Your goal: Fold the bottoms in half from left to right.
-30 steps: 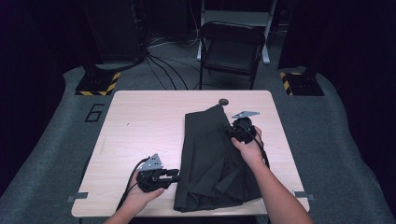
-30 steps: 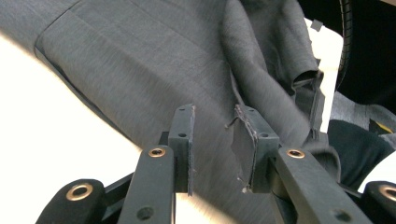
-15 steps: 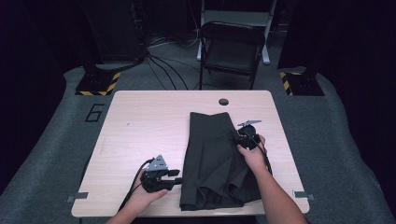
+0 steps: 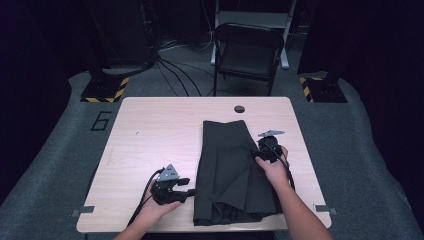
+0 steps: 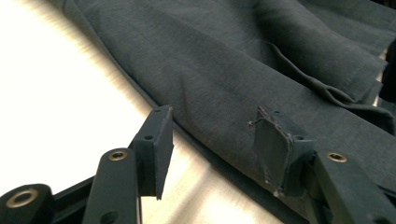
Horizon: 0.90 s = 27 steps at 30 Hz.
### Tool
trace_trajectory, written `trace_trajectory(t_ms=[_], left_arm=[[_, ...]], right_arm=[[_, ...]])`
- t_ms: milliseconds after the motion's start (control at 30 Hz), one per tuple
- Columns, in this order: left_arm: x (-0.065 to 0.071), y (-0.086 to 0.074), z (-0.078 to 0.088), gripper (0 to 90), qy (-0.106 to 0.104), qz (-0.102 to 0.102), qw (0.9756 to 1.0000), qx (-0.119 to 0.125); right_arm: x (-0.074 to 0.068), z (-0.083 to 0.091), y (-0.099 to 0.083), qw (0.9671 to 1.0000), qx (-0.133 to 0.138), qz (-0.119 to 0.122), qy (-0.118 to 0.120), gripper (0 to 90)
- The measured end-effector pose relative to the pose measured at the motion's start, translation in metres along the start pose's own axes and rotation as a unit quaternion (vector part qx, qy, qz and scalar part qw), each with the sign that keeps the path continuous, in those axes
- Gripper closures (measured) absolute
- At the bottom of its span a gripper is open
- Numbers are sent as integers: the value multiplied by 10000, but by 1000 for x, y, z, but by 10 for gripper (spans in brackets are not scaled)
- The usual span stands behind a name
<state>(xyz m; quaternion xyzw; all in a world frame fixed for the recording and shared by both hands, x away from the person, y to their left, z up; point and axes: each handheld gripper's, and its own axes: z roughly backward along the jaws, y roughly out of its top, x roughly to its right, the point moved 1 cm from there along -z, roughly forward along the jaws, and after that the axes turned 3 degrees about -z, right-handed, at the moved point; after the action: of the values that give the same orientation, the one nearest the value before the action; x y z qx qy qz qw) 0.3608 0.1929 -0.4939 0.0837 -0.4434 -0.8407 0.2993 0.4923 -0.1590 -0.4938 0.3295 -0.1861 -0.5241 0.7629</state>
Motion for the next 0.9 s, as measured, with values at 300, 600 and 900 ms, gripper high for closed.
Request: trace_trajectory(t_ms=[300,600,900], left_arm=[[-5,5,-7,438,84,54,9998,-176],[-10,12,-23,413,177,175,9996,-158],[-14,13,-45,411,227,353,9989,-187]], right_arm=[[-21,52,-21,9977,303,401,453,515],[-55,64,-35,9940,201,606,889,465],[-61,48,-52,9926,-296,774,890,601]])
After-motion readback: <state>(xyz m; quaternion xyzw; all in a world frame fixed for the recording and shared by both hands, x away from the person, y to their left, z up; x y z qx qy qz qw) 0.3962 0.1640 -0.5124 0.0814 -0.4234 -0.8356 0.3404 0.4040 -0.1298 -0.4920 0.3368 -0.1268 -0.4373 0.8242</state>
